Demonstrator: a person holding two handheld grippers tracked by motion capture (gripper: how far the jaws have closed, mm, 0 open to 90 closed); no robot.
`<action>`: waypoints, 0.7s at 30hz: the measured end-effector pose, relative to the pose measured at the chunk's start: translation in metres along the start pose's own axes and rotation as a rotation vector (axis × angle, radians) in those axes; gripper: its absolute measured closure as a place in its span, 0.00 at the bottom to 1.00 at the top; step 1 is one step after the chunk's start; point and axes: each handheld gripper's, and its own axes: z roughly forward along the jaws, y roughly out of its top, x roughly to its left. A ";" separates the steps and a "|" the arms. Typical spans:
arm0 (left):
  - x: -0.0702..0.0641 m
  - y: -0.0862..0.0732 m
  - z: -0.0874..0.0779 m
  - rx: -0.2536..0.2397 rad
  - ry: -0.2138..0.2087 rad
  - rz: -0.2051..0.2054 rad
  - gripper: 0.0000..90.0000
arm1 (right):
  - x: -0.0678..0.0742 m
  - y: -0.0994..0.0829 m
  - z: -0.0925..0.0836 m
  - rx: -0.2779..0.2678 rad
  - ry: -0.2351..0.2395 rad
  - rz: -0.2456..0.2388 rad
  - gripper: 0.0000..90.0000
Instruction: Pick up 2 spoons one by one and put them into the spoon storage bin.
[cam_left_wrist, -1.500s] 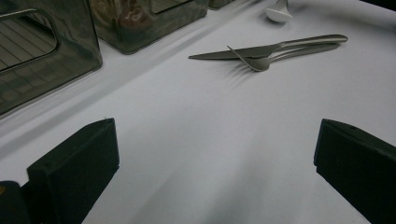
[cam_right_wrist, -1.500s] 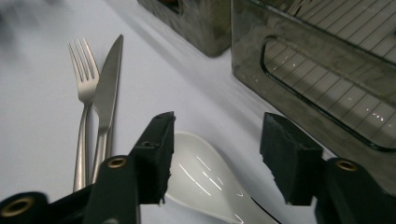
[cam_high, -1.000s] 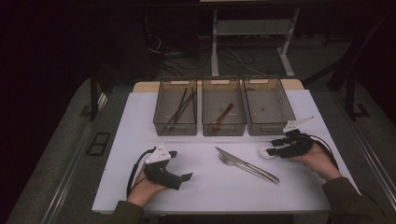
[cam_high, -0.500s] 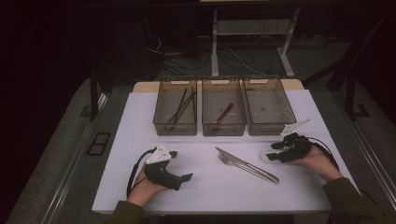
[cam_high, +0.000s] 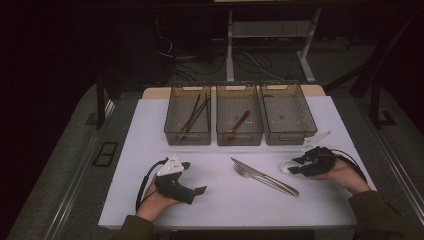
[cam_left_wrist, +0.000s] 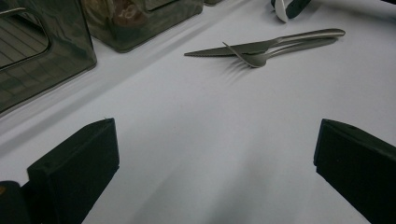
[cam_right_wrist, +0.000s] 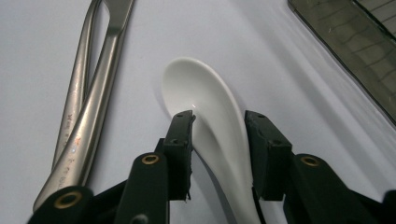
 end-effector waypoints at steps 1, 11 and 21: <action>0.000 0.000 0.000 0.000 0.000 0.001 0.00 | 0.000 0.000 0.000 0.001 0.001 -0.003 0.71; -0.001 0.000 0.000 0.004 -0.004 0.005 0.00 | 0.001 -0.002 -0.003 0.016 0.017 -0.026 0.83; -0.001 0.000 0.000 0.004 -0.008 0.009 0.00 | 0.004 -0.001 -0.003 0.028 0.026 -0.033 0.88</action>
